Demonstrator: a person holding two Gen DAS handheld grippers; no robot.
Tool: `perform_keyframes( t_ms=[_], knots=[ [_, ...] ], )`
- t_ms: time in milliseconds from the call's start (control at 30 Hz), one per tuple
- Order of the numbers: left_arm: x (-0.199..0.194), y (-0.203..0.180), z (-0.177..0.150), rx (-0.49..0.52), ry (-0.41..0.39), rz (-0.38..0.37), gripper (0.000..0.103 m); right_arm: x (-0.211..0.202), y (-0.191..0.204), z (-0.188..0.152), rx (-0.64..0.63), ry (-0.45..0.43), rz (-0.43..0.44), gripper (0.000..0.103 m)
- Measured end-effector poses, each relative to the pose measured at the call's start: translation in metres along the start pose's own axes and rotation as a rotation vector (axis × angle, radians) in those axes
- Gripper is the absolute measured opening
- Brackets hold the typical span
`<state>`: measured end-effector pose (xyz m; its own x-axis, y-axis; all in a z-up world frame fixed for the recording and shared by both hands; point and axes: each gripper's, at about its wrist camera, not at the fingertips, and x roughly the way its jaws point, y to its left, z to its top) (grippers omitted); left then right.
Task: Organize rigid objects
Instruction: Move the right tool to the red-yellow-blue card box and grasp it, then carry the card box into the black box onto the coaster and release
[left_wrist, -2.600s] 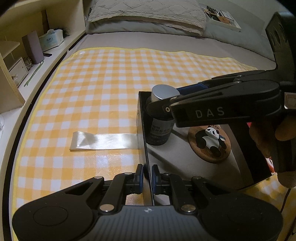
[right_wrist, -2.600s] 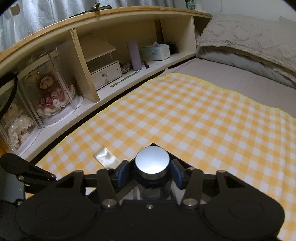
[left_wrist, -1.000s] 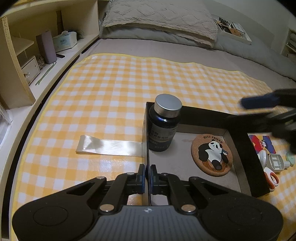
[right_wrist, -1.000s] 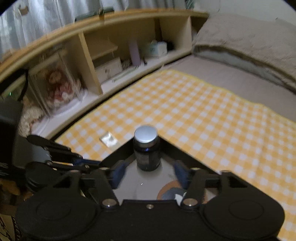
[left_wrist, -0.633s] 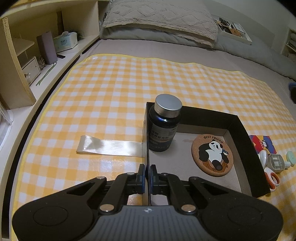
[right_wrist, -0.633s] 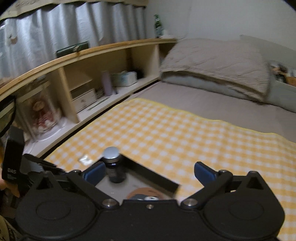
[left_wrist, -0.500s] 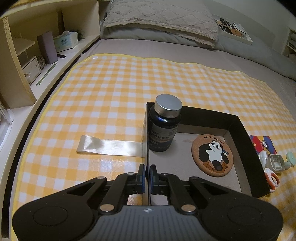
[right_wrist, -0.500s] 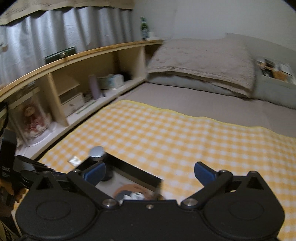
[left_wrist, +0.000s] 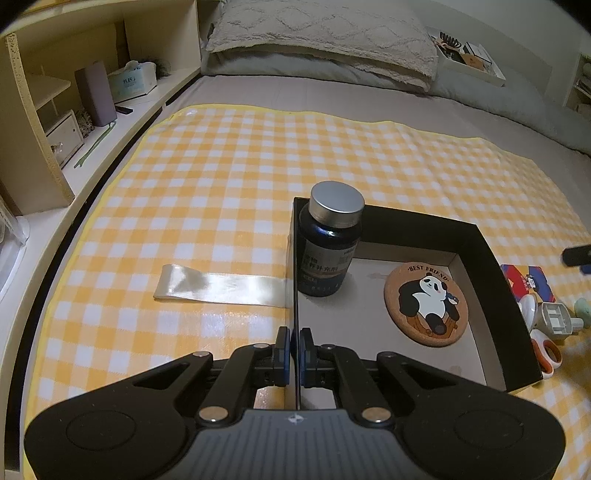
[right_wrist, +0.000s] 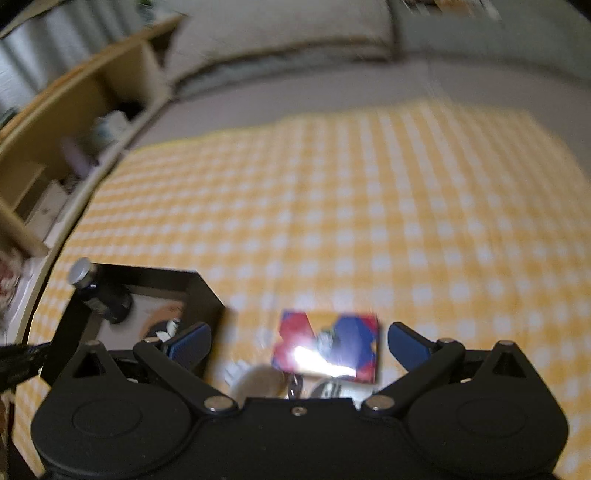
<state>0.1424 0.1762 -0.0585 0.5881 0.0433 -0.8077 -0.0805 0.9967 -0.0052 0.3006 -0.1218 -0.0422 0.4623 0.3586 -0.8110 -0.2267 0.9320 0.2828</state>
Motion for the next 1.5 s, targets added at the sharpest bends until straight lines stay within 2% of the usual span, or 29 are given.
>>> perform_keyframes(
  t_ms=[133,300,600,667,800,967,1100,1300,1367,1500],
  knots=[
    [0.001,0.000,0.001,-0.004,0.003,0.001,0.005,0.027,-0.006,-0.003,0.027,0.064,-0.051,0.103],
    [0.002,-0.001,0.001,-0.004,0.003,0.006,0.005,0.059,-0.005,-0.002,0.030,0.094,-0.137,0.103],
    [0.003,0.003,0.001,-0.016,0.006,-0.008,0.006,0.105,0.017,0.000,0.038,0.176,-0.248,0.103],
    [0.004,0.004,0.002,-0.017,0.007,-0.010,0.006,0.111,0.026,-0.003,0.039,0.202,-0.277,0.102],
    [0.005,0.002,0.003,-0.016,0.011,-0.008,0.006,0.115,0.041,-0.011,-0.004,0.205,-0.305,0.090],
    [0.006,0.001,0.004,-0.017,0.014,-0.002,0.006,0.114,0.043,-0.012,-0.011,0.171,-0.248,0.089],
    [0.007,0.000,0.004,-0.014,0.014,0.004,0.006,0.095,0.053,-0.001,-0.030,0.074,-0.199,0.089],
    [0.008,0.000,0.003,-0.011,0.015,0.006,0.006,0.059,0.082,0.010,0.004,-0.028,-0.019,0.089],
    [0.007,0.000,0.003,-0.011,0.015,0.006,0.006,0.051,0.098,0.008,0.010,-0.032,0.059,0.089],
    [0.007,0.000,0.003,-0.011,0.014,0.007,0.006,0.051,0.116,0.017,-0.004,0.002,0.154,0.089]
  ],
)
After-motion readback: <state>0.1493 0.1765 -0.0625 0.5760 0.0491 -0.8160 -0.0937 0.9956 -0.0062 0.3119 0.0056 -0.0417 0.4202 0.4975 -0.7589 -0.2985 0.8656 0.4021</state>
